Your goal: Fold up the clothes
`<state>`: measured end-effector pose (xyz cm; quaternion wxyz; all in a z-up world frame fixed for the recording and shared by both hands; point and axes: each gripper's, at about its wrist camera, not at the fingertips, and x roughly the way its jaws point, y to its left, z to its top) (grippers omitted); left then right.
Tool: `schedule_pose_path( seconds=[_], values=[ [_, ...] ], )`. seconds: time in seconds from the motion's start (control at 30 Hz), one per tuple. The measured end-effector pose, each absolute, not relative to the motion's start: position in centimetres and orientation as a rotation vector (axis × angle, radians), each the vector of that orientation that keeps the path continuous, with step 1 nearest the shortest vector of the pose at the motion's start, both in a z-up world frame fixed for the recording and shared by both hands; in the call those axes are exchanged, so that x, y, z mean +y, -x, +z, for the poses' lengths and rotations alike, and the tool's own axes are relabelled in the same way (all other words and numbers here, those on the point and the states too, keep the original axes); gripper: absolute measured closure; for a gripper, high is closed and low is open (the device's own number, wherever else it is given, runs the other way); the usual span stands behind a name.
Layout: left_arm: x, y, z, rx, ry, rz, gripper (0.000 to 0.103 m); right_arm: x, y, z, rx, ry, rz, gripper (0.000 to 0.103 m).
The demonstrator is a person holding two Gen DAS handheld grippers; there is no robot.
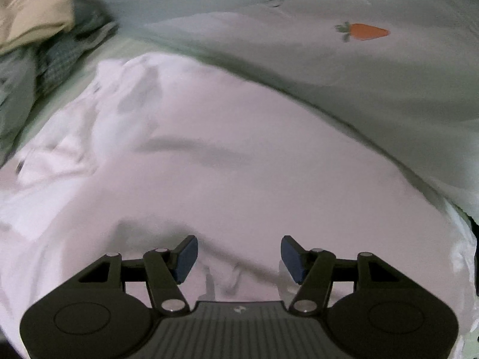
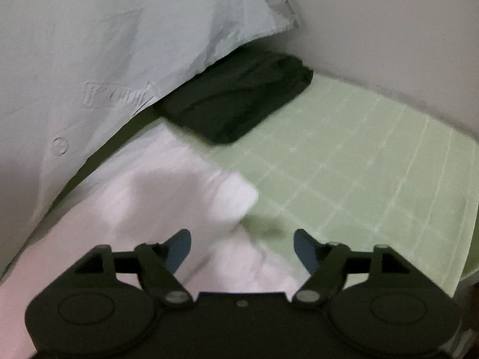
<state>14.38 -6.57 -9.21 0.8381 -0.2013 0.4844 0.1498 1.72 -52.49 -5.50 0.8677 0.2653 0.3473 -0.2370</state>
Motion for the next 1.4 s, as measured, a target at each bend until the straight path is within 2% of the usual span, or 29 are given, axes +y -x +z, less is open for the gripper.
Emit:
schedule_pose_path(
  seconds=[0.27,0.7,1.0,1.4],
  values=[
    [-6.9,-9.8,-10.2,1.064,0.446,0.321,0.04,-54.0,3.7,-8.1,0.755,-0.782,-0.487,0.022],
    [-9.0,-5.6,-11.3,1.108,0.435,0.268,0.04,-56.0,10.1,-9.0,0.696,-0.97,-0.455,0.02],
    [-8.2,-5.3,-11.6,1.112,0.459,0.255,0.04,-56.1,13.1,-8.9,0.63,-1.191,-0.392,0.019],
    [-7.1,-4.5,-12.0,1.127,0.462,0.239,0.04,-53.9,15.9,-10.3,0.619,-1.325,-0.369,0.018]
  ],
)
